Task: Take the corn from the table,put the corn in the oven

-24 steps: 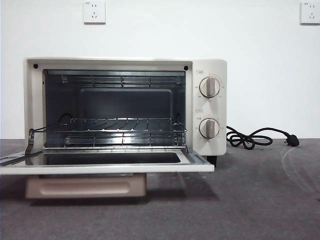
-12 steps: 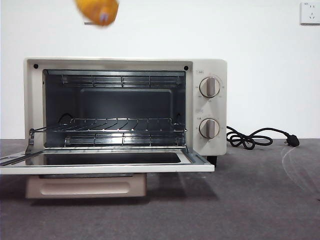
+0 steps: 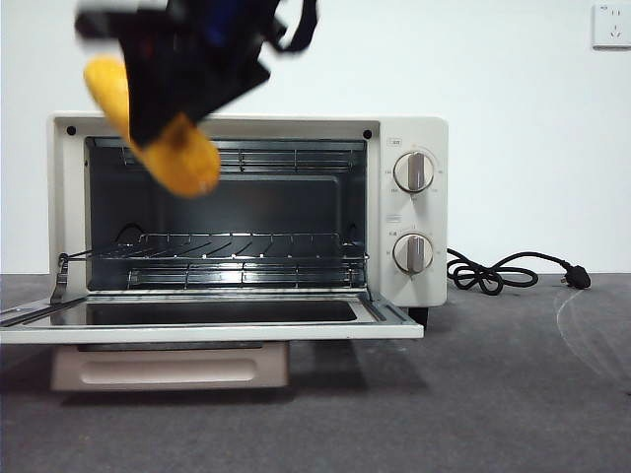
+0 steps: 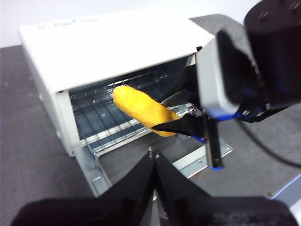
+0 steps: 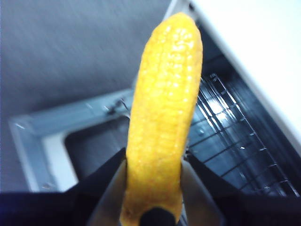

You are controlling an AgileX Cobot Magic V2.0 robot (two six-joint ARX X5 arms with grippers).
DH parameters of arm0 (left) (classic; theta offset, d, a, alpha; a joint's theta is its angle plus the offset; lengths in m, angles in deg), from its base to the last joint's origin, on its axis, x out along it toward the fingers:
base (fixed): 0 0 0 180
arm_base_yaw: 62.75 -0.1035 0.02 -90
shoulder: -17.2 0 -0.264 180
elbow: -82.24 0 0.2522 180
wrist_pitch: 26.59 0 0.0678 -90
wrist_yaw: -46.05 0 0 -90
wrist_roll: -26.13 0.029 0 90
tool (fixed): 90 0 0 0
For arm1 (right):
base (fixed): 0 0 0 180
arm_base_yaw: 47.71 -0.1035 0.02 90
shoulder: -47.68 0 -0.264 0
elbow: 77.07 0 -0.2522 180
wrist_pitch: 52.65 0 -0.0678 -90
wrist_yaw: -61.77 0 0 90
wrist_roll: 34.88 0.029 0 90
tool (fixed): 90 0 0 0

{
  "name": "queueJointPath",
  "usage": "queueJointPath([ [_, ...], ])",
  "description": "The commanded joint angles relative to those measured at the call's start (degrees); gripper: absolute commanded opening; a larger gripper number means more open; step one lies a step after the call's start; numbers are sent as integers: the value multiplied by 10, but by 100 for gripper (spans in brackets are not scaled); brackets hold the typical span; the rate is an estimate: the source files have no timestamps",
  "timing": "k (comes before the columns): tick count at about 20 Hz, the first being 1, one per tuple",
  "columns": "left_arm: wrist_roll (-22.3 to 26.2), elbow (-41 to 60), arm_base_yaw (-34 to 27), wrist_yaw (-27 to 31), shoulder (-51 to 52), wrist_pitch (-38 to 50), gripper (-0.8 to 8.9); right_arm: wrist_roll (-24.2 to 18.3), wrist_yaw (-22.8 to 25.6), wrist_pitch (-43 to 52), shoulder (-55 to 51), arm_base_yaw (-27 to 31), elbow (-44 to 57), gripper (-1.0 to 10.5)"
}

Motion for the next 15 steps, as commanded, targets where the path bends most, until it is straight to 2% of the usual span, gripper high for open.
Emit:
queueJointPath([
  [1,-4,-1,1,2,3,-4,-5,-70,28,18,31,-1,-3,-15],
  [10,-4,-1,1,2,3,-9,-5,-207,193,103,109,1,-3,-15],
  [15,-4,-1,1,2,3,-10,-5,-233,233,146,136,5,-3,-15],
])
